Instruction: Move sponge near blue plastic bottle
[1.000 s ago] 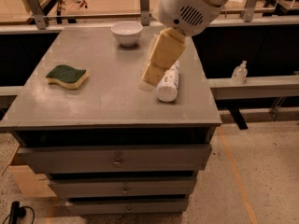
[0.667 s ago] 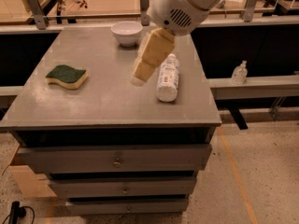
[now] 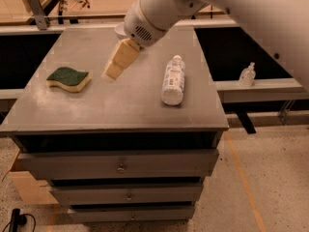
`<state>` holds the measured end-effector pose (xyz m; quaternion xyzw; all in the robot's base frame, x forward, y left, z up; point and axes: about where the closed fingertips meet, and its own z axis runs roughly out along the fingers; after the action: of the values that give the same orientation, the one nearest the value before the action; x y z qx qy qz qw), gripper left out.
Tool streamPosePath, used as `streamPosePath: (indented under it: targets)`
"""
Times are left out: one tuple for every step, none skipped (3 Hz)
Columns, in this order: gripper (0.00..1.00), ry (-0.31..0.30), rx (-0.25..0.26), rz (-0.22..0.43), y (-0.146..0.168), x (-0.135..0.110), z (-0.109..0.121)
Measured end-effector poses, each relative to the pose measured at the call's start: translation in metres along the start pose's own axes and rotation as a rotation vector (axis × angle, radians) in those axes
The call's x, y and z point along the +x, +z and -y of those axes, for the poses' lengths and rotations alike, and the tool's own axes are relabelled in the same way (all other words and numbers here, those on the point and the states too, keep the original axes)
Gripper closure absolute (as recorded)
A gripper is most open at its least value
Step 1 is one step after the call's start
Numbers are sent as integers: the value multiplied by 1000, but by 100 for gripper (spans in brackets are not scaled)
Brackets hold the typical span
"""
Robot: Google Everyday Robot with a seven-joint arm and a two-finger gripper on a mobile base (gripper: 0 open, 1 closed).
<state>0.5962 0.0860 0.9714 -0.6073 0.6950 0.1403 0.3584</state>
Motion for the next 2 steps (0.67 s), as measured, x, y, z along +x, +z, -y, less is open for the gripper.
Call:
streamPosePath:
  targets:
    - [0, 46, 17, 25, 56, 0, 9]
    - [0, 51, 31, 39, 60, -3, 12]
